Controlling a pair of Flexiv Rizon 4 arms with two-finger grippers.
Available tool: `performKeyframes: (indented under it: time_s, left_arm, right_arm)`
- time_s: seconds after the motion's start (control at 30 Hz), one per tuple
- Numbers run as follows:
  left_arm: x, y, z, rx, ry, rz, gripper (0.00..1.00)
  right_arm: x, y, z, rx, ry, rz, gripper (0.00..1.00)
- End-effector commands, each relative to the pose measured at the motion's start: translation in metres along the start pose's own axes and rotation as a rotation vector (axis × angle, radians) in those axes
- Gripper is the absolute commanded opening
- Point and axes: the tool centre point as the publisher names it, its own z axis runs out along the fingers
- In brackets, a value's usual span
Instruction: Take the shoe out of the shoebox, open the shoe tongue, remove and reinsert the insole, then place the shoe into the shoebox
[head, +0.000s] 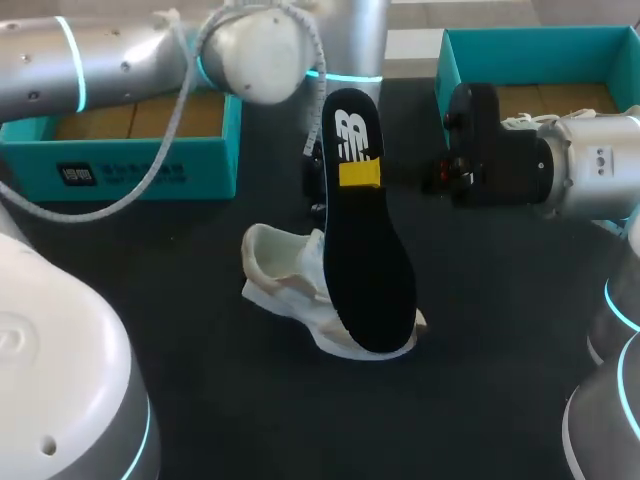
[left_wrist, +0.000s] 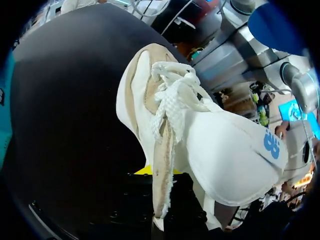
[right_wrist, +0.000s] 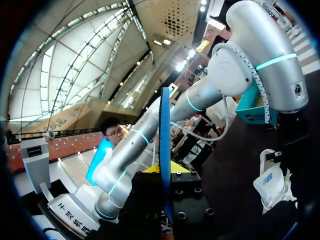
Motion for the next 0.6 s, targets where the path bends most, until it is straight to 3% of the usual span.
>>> performKeyframes:
  time_s: [0.03,0.4,0.6]
  left_arm:
    - [-0.007,-0.004,-0.004,-0.192,0.278,0.355,0.00]
    - [-0.007,-0.004,-0.004,-0.192,0.278,0.355,0.00]
    - [-0.023,0.007,0.002,-0.324,0.269,0.520,0.00]
  right_arm:
    - [0.000,0.000,0.002,0.000,-0.003,0.002,0.00]
    - [0.000,0.000,0.002,0.000,-0.003,0.002,0.00]
    - [0.000,0.000,0.002,0.000,-0.003,0.002,0.00]
